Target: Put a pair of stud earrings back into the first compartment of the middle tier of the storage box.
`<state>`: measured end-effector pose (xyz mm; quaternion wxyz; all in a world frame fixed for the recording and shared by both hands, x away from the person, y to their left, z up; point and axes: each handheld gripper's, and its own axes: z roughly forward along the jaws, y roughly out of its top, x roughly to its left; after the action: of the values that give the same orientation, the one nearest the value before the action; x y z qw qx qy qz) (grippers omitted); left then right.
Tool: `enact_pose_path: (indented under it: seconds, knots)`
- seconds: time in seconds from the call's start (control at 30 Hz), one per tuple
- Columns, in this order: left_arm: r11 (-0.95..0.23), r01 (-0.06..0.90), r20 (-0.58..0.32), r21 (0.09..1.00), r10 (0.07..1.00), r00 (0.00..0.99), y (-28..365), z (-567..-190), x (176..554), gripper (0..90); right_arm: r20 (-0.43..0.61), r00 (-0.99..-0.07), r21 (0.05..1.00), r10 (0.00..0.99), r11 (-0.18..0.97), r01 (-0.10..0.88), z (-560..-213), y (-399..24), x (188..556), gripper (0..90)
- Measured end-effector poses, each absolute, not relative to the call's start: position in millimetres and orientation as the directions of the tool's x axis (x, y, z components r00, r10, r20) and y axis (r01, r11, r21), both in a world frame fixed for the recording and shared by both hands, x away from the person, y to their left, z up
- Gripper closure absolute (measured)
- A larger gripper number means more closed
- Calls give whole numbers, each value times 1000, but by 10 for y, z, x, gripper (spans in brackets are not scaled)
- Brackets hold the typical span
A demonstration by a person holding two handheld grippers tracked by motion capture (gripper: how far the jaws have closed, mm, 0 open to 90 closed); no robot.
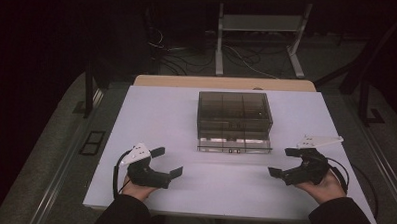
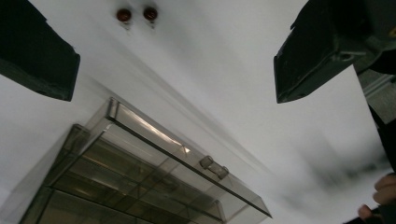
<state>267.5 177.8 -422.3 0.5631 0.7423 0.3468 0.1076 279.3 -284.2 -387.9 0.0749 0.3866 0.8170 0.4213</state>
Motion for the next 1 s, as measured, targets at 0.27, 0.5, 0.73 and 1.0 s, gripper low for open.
enact_pose_path:
  seconds: [0.27,0.5,0.73,1.0]
  knots:
    - [-128,393,-228,910,636,737,1779,-4222,2674,0,197,-677,704,710,377,601,-3901,-2990,2906,0]
    - [-129,393,-229,910,636,737,1778,-4221,2671,0,198,-675,680,711,396,616,-3948,-3066,2971,0]
    - [-132,394,-227,909,636,738,1775,-4222,2673,0,213,-684,649,697,423,633,-4030,-3118,3055,0]
    - [-135,395,-225,909,637,737,1771,-4223,2672,0,214,-700,620,681,460,636,-4093,-3139,3099,0]
